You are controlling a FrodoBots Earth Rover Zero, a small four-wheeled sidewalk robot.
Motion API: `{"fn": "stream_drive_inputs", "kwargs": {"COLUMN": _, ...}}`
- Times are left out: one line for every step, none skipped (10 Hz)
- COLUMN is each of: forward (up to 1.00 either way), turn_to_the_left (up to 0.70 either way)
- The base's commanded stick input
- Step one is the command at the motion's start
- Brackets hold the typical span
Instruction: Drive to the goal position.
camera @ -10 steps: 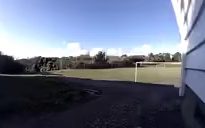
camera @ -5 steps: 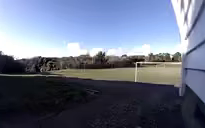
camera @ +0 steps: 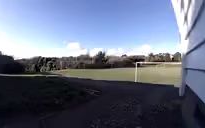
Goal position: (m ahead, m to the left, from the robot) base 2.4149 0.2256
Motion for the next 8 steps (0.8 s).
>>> {"fn": "stream_drive_inputs", "kwargs": {"forward": 0.01, "turn_to_the_left": 0.00}}
{"fn": "stream_drive_inputs", "kwargs": {"forward": 0.04, "turn_to_the_left": 0.00}}
{"fn": "stream_drive_inputs", "kwargs": {"forward": 0.04, "turn_to_the_left": 0.00}}
{"fn": "stream_drive_inputs", "kwargs": {"forward": 0.04, "turn_to_the_left": 0.00}}
{"fn": "stream_drive_inputs", "kwargs": {"forward": 0.04, "turn_to_the_left": 0.00}}
{"fn": "stream_drive_inputs", "kwargs": {"forward": 0.04, "turn_to_the_left": 0.00}}
{"fn": "stream_drive_inputs", "kwargs": {"forward": 0.04, "turn_to_the_left": 0.00}}
{"fn": "stream_drive_inputs", "kwargs": {"forward": 0.04, "turn_to_the_left": 0.00}}
